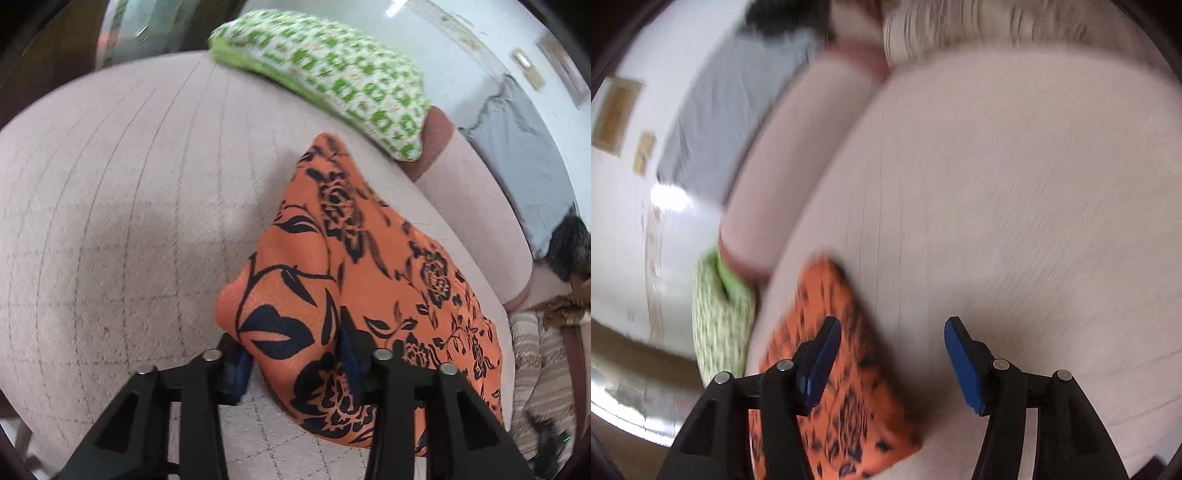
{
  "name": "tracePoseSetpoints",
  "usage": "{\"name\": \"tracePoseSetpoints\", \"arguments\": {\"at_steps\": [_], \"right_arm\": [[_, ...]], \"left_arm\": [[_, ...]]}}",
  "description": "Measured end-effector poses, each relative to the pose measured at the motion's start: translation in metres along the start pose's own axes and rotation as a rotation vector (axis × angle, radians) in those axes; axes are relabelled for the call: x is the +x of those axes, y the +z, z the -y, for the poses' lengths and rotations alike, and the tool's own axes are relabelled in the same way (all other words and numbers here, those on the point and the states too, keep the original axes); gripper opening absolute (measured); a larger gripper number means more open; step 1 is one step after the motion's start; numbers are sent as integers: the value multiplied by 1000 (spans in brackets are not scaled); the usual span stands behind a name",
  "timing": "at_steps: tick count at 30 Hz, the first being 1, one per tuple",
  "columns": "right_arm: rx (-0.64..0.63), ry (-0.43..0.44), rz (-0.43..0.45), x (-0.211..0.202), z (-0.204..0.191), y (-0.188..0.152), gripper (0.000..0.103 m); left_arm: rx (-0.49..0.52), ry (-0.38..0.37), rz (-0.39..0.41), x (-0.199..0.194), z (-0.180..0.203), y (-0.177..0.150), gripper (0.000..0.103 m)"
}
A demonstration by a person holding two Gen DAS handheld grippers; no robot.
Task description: Fold small clothes
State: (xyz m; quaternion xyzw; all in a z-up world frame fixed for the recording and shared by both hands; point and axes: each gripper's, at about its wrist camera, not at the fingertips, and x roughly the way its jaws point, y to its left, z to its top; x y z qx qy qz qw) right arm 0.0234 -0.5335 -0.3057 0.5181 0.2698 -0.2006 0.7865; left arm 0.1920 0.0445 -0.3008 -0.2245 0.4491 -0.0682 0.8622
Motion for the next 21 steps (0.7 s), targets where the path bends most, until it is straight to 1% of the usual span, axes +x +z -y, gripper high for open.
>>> {"name": "tracePoseSetpoints", "arguments": {"at_steps": [1,2,3,4,6,7,8,9,10,11,12,13,14,17,21], "right_arm": [[-47,7,33,-8,-6,3,63],[-109,16,39,-10,-16,3,58],[-169,36,27,-8,-29,-2,44],[-214,48,6,-4,-38,-7,36],[-340,52,-71,18,-68,-35,31],[-379,55,-94,27,-81,-48,31],[-431,62,-126,38,-95,-64,31],[-478,66,-156,49,-109,-78,31],[-512,68,-172,56,-114,-88,31],[-557,68,-190,66,-126,-102,31],[-588,69,-206,72,-131,-114,31],[-618,69,-227,79,-138,-125,31],[-641,67,-244,87,-146,-136,31],[-674,59,-267,103,-160,-157,31],[-666,56,-277,123,-171,-168,31]], "left_arm": [[22,2,14,-2,3,0,35],[56,9,35,-5,9,-1,34],[75,16,46,-7,11,-4,34],[86,25,53,-6,14,-3,34],[77,43,41,0,14,0,35],[64,51,27,3,12,1,42],[33,52,-2,11,8,2,54],[9,45,-26,16,4,2,57],[-5,39,-33,19,2,2,57],[5,40,-17,19,4,5,57],[20,44,-12,19,6,6,53],[35,46,-10,20,8,7,42],[36,40,-15,21,8,9,37],[15,6,-32,24,6,16,32],[42,-5,-30,23,12,19,31]]}}
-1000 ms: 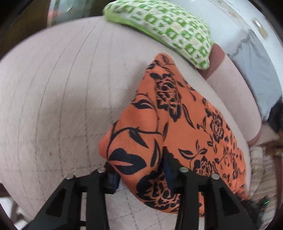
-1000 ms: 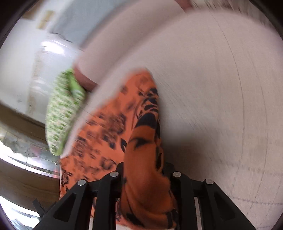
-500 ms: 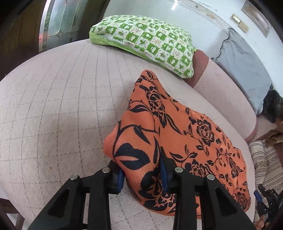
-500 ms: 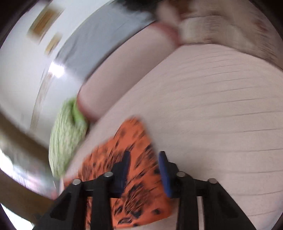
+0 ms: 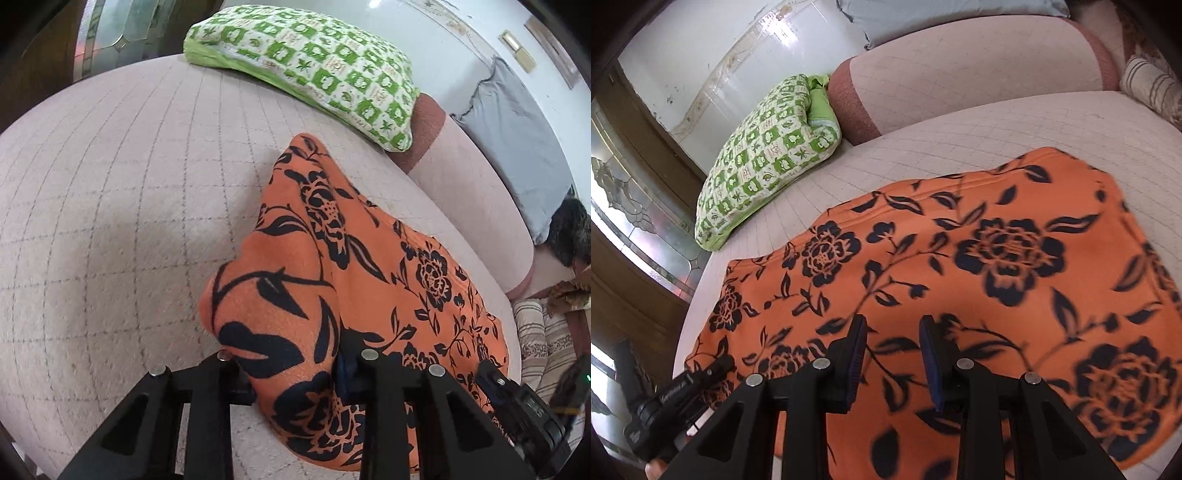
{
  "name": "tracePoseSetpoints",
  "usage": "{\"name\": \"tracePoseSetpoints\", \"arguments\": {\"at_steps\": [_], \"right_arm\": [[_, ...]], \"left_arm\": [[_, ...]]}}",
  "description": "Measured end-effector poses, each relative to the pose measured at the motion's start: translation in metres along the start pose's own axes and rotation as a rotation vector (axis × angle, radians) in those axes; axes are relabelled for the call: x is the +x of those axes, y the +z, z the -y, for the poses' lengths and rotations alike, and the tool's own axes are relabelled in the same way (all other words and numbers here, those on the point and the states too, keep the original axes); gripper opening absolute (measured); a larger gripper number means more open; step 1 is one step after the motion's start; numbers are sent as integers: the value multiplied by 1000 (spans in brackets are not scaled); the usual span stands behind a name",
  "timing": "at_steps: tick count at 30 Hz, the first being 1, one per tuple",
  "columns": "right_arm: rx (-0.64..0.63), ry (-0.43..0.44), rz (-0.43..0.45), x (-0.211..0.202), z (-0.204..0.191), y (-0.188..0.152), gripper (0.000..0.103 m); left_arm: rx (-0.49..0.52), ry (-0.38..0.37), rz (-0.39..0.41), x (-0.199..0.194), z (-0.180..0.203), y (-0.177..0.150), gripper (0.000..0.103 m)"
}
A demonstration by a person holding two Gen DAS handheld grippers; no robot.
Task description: Fold small clothes
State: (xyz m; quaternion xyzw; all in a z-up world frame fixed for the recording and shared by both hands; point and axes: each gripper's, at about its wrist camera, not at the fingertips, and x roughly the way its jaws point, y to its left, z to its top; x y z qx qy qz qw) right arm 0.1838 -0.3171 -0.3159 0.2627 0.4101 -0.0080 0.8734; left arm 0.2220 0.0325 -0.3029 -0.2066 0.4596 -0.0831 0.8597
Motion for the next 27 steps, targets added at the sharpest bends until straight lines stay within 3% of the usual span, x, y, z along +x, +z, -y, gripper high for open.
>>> {"name": "tracePoseSetpoints", "arguments": {"at_steps": [2,3,6,9,12,17,22,27], "right_arm": [[14,3,-53,11,5,-2,31],[15,13,-138,29,6,-6,32],[-50,-8,-134,29,-3,-2,32],[16,49,-151,20,11,3,32],[68,64,-121,3,28,10,32],[111,54,6,-46,68,25,32],[208,67,109,-89,120,39,32],[286,115,111,-102,162,48,32]], "left_arm": [[13,-11,11,-1,5,5,30],[21,-17,16,-4,6,6,30],[59,-51,42,-12,17,13,30],[113,-67,89,-23,38,16,30],[215,-70,160,-37,64,12,30],[381,-85,233,-40,119,-5,30],[459,-104,194,-16,183,-32,29],[567,-92,66,30,254,-86,29]]}}
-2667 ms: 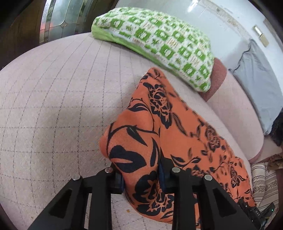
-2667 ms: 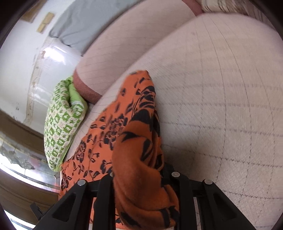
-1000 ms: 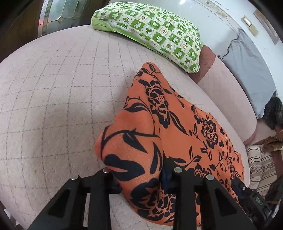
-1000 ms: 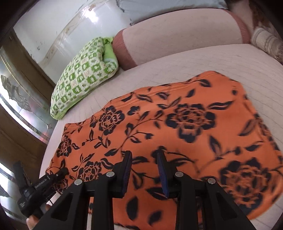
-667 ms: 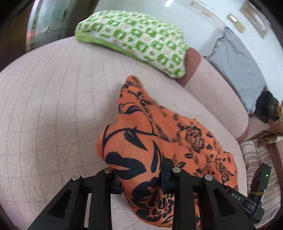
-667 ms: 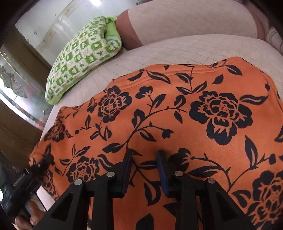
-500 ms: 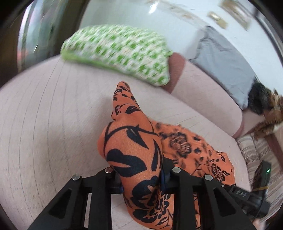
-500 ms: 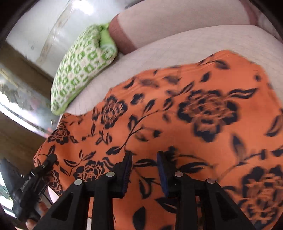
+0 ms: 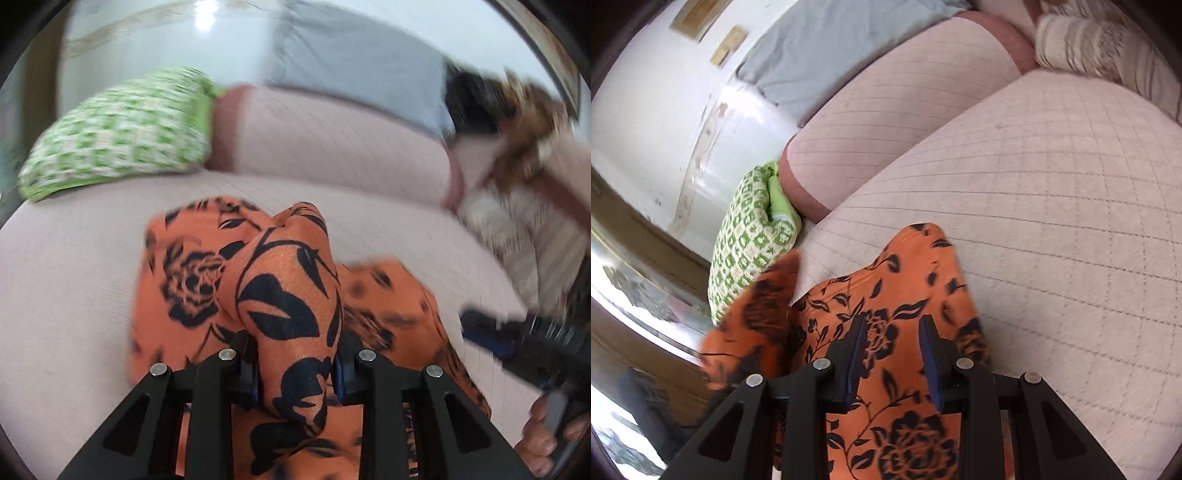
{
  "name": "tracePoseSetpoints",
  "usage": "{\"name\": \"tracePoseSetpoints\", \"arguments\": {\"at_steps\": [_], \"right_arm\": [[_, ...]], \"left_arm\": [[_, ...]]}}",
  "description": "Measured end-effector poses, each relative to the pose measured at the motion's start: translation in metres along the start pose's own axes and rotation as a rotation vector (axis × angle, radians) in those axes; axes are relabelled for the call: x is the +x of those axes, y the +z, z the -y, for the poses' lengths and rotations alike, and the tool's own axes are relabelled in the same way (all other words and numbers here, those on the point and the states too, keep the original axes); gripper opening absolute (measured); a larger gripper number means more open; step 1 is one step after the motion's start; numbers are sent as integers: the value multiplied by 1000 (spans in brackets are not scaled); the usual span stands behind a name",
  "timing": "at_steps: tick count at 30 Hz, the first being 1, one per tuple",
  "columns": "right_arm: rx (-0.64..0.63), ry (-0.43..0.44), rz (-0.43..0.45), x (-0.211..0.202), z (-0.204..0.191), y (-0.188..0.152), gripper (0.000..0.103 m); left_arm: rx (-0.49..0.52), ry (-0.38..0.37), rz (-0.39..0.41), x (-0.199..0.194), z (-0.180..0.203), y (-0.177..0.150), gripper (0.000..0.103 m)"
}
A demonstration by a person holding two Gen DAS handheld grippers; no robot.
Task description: Fold small clothes
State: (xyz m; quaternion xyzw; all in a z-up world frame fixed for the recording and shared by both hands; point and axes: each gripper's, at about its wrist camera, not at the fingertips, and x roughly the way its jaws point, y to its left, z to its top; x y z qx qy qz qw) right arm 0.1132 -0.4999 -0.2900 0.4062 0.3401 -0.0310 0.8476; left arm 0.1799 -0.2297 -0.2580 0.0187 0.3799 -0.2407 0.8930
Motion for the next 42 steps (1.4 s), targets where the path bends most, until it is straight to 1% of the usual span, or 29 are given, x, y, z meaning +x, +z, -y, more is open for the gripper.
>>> {"name": "tracePoseSetpoints", "arguments": {"at_steps": [1,3,4,6,8,9,10,11,12,14,16,17,20,22,23,24,25,26,27,28,30,33,35,37,38,39,40,41,42], "right_arm": [[12,18,-13,-1,6,3,32],[52,69,-61,5,16,10,34],[77,92,-80,7,19,11,37],[143,145,-113,17,23,12,75],[167,193,-132,25,20,8,76],[171,214,-150,31,16,6,76],[176,226,-160,35,13,5,76],[184,235,-167,38,10,2,76],[194,243,-176,43,6,0,76],[204,257,-192,52,-4,-6,76],[187,245,-189,57,-17,-11,76],[168,224,-181,61,-25,-13,76],[123,162,-170,74,-44,-18,76],[101,127,-181,87,-53,-23,76],[73,90,-181,93,-60,-27,76],[23,40,-171,98,-67,-31,64],[-25,1,-155,99,-74,-34,47],[-92,-50,-140,101,-83,-38,36],[-120,-73,-123,99,-89,-40,34],[-141,-70,-87,92,-93,-41,33],[-168,-36,-9,69,-101,-40,31],[-236,-12,156,16,-106,-39,28],[-277,-51,245,-15,-97,-38,27],[-259,-119,221,-23,-72,-35,28],[-212,-188,186,-22,-50,-33,28],[-153,-237,133,-19,-28,-31,28],[-96,-245,84,-16,-11,-30,28],[-18,-212,41,-17,8,-28,28],[29,-175,32,-21,17,-27,31]], "left_arm": [[29,4,-37,11,15,-7,31],[58,-10,-64,17,23,-16,44],[69,-38,-81,17,21,-18,51],[44,-113,-137,7,8,-13,53],[3,-196,-134,-14,-9,-6,70],[-10,-232,-108,-28,-20,-2,73],[-13,-237,-83,-37,-28,1,75],[-11,-208,-47,-48,-40,5,76],[-9,-182,-32,-52,-46,5,76],[-9,-89,-31,-53,-68,5,76],[-22,-31,-75,-48,-81,-1,76],[-40,-1,-127,-40,-92,-6,76],[-71,9,-212,-26,-109,-18,76],[-78,1,-240,-24,-115,-25,76],[-81,-8,-241,-25,-117,-27,76],[-78,-11,-242,-24,-115,-26,76],[-72,-10,-241,-25,-115,-26,76],[-70,-9,-238,-26,-115,-26,76],[-76,-11,-236,-26,-116,-25,76],[-85,-19,-232,-28,-116,-24,76],[-101,-57,-210,-35,-114,-22,76],[-88,-83,-176,-43,-105,-20,76],[-49,-71,-196,-38,-94,-25,76],[2,-43,-247,-25,-80,-32,76],[32,-22,-279,-16,-72,-39,76],[35,-18,-276,-16,-69,-41,76],[38,-11,-265,-16,-66,-41,76],[43,-7,-264,-17,-65,-39,76],[36,-15,-267,-18,-66,-37,76]]}}
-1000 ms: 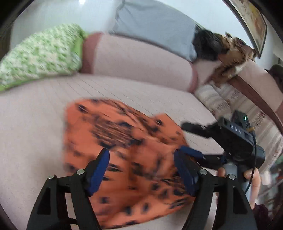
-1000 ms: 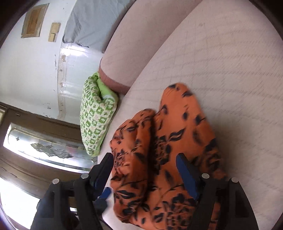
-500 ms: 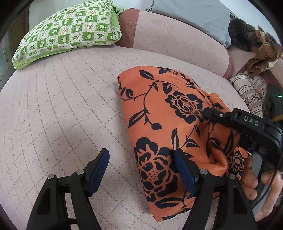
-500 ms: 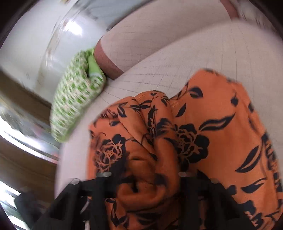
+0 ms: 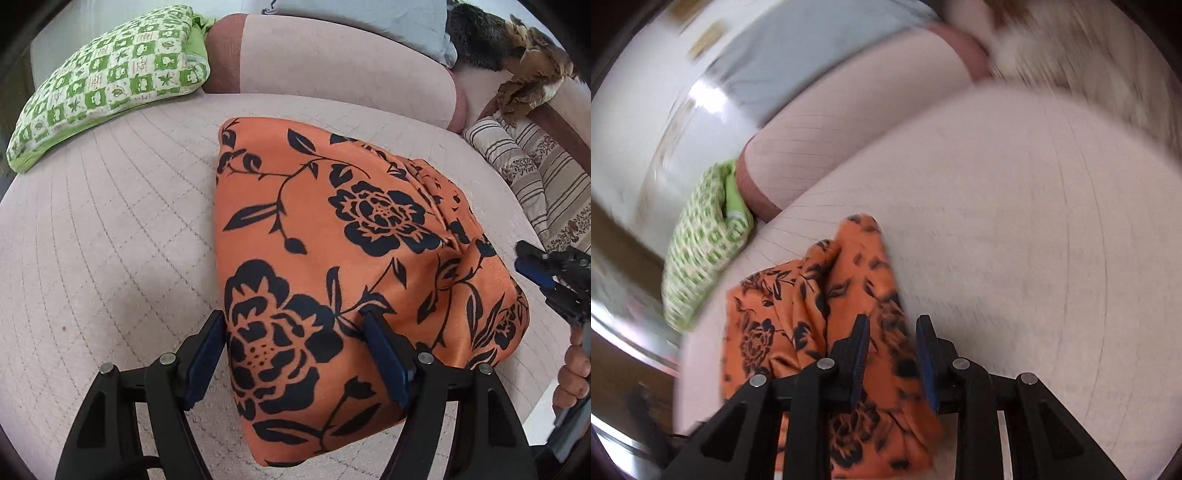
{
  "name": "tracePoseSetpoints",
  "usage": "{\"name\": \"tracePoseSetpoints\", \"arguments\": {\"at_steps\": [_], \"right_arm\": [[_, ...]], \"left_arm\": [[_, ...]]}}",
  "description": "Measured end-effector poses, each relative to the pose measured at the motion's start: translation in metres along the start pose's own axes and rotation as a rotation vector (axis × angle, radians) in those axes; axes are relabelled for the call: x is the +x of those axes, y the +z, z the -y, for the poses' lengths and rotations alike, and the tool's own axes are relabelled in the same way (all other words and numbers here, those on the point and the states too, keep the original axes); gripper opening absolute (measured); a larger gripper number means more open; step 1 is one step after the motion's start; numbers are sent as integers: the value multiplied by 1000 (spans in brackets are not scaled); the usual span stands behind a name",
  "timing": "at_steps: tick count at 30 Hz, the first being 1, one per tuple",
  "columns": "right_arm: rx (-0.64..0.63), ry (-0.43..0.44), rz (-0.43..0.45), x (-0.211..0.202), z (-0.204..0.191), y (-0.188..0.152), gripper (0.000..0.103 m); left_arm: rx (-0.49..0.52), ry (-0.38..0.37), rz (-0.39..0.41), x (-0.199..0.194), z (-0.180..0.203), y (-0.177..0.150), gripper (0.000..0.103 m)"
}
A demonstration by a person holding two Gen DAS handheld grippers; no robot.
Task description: Fold small clothes
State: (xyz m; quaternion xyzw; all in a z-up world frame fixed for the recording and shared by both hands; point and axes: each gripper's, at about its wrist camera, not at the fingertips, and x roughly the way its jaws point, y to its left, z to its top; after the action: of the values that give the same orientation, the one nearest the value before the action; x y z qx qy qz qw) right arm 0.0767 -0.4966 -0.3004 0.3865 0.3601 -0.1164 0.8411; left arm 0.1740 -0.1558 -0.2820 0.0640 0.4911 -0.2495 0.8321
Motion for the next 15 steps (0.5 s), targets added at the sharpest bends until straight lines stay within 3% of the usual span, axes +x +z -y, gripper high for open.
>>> {"name": "tracePoseSetpoints", "arguments": {"at_steps": [2,5,8,10,15], "right_arm": [[52,106,14,-10,5,5,32],[84,261,63,-13,-6,13,90],[50,321,37,7,-30,21,90],[-6,315,-8,26,-47,26,90],[-144,192,-142,83,-88,27,83]], "left_arm": [[-39,-29,-13,4,-10,3,76],[-86,-72,-24,8,-28,7,76],[-58,-83,-2,2,-35,8,77],[-37,-91,16,-4,-39,2,76],[30,-89,43,-22,-34,1,76]]}}
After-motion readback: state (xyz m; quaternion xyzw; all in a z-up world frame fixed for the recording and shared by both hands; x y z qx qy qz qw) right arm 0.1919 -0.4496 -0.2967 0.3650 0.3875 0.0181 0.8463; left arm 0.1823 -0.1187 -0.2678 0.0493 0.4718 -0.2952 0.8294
